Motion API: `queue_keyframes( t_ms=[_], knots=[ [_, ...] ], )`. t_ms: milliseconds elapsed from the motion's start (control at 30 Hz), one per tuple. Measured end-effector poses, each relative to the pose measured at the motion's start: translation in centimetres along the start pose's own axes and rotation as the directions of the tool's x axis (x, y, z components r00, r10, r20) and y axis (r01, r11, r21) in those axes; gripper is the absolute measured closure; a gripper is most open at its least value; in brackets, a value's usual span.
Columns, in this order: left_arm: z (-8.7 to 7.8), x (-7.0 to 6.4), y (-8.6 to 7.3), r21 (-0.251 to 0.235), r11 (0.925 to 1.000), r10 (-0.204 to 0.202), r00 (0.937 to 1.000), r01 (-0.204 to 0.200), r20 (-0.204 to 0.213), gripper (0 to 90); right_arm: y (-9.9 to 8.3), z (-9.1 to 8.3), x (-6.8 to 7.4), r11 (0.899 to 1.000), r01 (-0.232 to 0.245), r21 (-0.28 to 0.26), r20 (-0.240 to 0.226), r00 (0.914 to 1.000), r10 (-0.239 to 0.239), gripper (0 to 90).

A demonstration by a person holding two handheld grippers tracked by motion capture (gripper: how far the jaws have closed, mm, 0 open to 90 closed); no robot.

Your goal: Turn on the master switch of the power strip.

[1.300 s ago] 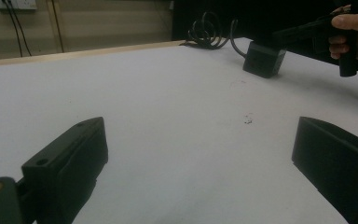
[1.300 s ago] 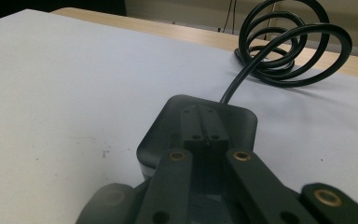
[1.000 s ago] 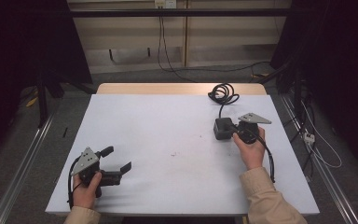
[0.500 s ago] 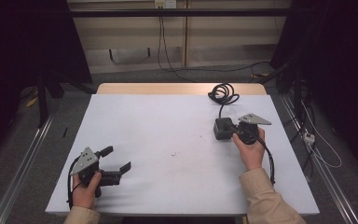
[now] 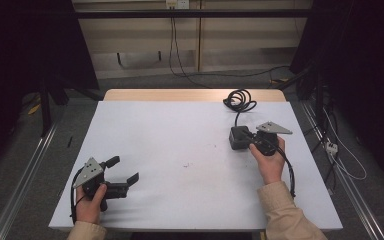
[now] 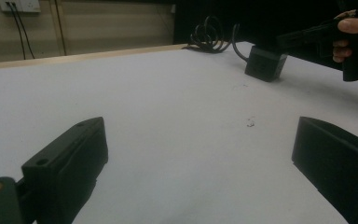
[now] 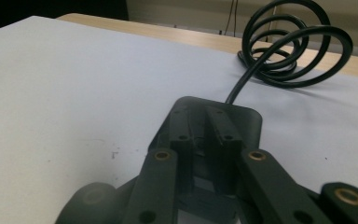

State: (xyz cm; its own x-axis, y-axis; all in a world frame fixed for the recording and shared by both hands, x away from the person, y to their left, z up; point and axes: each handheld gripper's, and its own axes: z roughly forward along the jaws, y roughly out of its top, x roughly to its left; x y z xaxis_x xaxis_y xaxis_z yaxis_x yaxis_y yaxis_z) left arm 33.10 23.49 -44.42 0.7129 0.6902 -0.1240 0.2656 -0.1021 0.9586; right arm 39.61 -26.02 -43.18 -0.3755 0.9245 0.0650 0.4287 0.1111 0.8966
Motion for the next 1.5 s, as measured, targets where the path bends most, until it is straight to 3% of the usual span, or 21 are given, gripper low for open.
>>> queue_keyframes(
  t_ms=[267, 667, 733, 1500],
  knots=[
    [0.1, -0.1, 0.1, -0.003, 1.0000, 0.001, 1.0000, -0.001, 0.004, 3.2, -0.2, -1.2, 0.6, 1.000, 0.019, -0.007, -0.038, 0.9991, -0.019, 62.0],
    [0.1, -0.2, 0.1, -0.006, 1.0000, -0.002, 1.0000, 0.002, 0.005, 3.2, -1.8, -3.0, 0.9, 1.000, -0.008, -0.001, -0.060, 0.9982, 0.008, 37.5],
    [0.1, -0.1, 0.1, -0.009, 0.9999, -0.005, 1.0000, 0.005, 0.003, 3.2, -1.9, -3.4, 1.1, 1.000, -0.009, -0.020, -0.066, 0.9978, 0.008, 36.7],
    [-0.1, -0.2, 0.1, -0.010, 0.9999, -0.007, 1.0000, 0.007, 0.000, 3.2, -3.9, -6.1, 2.4, 1.000, 0.021, -0.022, -0.103, 0.9944, -0.023, 21.5]
  ],
)
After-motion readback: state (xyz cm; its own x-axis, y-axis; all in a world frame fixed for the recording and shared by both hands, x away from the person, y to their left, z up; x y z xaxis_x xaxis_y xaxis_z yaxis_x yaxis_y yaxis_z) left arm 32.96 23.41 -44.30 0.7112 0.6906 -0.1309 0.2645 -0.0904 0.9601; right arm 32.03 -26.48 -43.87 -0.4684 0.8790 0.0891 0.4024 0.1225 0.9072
